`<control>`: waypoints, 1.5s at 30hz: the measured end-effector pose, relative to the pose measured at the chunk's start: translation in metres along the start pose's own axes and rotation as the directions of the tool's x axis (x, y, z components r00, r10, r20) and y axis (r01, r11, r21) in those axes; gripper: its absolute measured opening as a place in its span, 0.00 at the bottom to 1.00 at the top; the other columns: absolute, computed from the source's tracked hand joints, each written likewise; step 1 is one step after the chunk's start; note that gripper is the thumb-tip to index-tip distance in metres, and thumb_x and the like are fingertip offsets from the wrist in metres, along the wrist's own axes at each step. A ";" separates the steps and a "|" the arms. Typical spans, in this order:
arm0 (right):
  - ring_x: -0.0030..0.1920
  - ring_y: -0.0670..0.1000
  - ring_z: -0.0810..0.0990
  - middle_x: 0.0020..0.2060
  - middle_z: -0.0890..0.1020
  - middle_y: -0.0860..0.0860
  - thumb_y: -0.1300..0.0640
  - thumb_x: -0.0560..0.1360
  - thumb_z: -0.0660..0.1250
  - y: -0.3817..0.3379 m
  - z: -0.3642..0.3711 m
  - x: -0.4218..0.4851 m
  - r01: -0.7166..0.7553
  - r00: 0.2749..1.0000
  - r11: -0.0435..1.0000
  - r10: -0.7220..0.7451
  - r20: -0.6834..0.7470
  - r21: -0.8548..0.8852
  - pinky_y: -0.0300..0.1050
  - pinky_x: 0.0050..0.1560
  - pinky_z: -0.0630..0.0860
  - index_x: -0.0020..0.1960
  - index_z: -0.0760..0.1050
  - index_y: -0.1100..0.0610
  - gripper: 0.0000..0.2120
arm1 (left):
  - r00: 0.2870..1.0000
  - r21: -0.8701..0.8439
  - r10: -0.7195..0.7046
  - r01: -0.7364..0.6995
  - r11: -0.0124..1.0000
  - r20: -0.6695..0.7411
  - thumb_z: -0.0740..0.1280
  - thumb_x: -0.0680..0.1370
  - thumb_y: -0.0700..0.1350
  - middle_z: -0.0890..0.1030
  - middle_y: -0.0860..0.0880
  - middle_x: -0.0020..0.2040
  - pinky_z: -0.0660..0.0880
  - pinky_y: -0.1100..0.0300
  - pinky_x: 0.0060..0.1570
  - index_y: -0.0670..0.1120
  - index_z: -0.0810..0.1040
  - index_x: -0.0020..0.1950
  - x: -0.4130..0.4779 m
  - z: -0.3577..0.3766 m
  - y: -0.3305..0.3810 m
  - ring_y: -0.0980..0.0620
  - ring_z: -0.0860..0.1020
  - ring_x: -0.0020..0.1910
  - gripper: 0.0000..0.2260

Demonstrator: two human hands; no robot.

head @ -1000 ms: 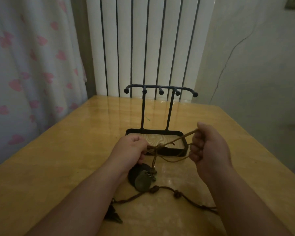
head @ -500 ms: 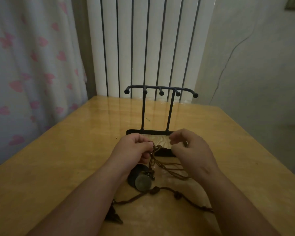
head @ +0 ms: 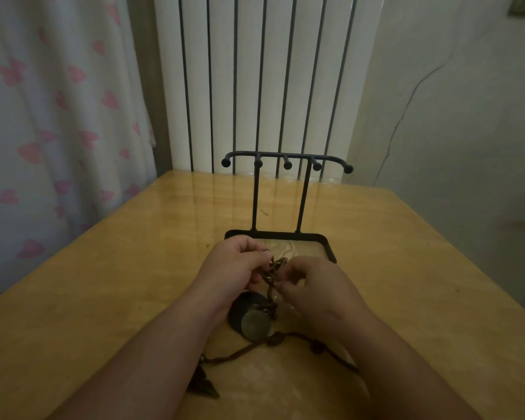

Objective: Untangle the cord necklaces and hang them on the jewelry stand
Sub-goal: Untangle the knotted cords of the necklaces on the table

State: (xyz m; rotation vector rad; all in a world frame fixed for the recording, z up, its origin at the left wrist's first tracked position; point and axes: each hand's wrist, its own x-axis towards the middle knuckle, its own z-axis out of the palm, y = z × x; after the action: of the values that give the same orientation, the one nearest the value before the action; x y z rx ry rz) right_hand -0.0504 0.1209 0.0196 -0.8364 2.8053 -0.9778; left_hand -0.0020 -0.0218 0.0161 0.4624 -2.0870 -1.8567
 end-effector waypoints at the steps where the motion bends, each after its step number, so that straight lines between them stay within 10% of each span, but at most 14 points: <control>1: 0.42 0.43 0.78 0.41 0.80 0.42 0.51 0.74 0.67 0.000 -0.001 -0.001 -0.001 1.000 0.999 0.001 -0.006 0.048 0.47 0.47 0.80 0.44 0.78 0.44 0.03 | 1.000 0.005 0.001 -0.001 1.000 -0.005 0.69 0.77 0.41 0.81 0.50 0.35 0.73 0.57 0.36 0.48 0.80 0.44 0.000 0.000 0.001 0.52 0.76 0.34 0.04; 6: 0.37 0.45 0.80 0.36 0.82 0.49 0.59 0.74 0.66 -0.006 -0.015 -0.004 -0.030 0.993 0.881 0.079 -0.085 0.472 0.44 0.36 0.77 0.42 0.77 0.56 0.03 | 0.998 0.086 0.028 -0.024 0.996 -0.048 0.67 0.79 0.45 0.80 0.50 0.38 0.72 0.60 0.35 0.50 0.81 0.49 -0.005 0.003 0.004 0.54 0.75 0.35 0.03; 15: 0.26 0.48 0.60 0.29 0.70 0.52 0.65 0.73 0.54 0.002 -0.026 0.001 -0.167 0.973 0.356 0.213 0.095 0.919 0.42 0.29 0.54 0.38 0.72 0.57 0.10 | 0.997 0.170 0.051 -0.042 0.985 -0.050 0.67 0.79 0.48 0.80 0.54 0.38 0.69 0.62 0.37 0.52 0.82 0.48 -0.007 0.004 0.005 0.58 0.75 0.37 0.04; 19: 0.28 0.48 0.58 0.29 0.66 0.50 0.64 0.68 0.57 0.005 -0.030 0.001 -0.082 0.993 0.052 0.094 0.077 0.995 0.41 0.29 0.53 0.38 0.70 0.56 0.05 | 0.997 0.206 0.047 -0.034 0.978 -0.062 0.68 0.79 0.48 0.81 0.55 0.43 0.70 0.61 0.40 0.53 0.82 0.48 -0.009 0.004 0.007 0.57 0.77 0.44 0.03; 26: 0.31 0.49 0.66 0.31 0.68 0.50 0.65 0.66 0.58 0.013 -0.038 0.004 0.122 0.992 -0.131 0.044 -0.117 0.984 0.43 0.35 0.62 0.41 0.71 0.56 0.07 | 0.996 0.249 0.043 -0.022 0.968 -0.076 0.68 0.78 0.47 0.81 0.54 0.51 0.72 0.59 0.51 0.52 0.82 0.47 -0.007 0.002 0.006 0.56 0.77 0.53 0.03; 33: 0.33 0.48 0.68 0.31 0.71 0.49 0.68 0.72 0.56 0.018 -0.037 0.007 0.169 0.963 0.281 0.157 -0.219 0.945 0.46 0.36 0.64 0.41 0.73 0.56 0.10 | 0.997 0.197 0.076 -0.077 0.977 0.012 0.65 0.80 0.39 0.82 0.54 0.45 0.75 0.60 0.52 0.54 0.82 0.49 -0.012 -0.001 0.015 0.57 0.79 0.50 0.11; 45: 0.31 0.49 0.67 0.30 0.71 0.50 0.63 0.72 0.60 0.016 -0.042 0.002 0.137 0.955 0.595 0.132 -0.264 0.792 0.45 0.33 0.65 0.42 0.76 0.58 0.07 | 0.992 0.357 0.124 -0.128 0.925 0.034 0.64 0.80 0.40 0.82 0.54 0.41 0.72 0.63 0.43 0.55 0.79 0.45 -0.006 -0.013 0.013 0.58 0.80 0.43 0.10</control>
State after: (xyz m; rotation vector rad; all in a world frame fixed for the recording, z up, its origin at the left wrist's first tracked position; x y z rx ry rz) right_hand -0.0694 0.1538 0.0443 -0.5619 2.0633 -2.2737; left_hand 0.0089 -0.0288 0.0307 0.3892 -2.4110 -1.4117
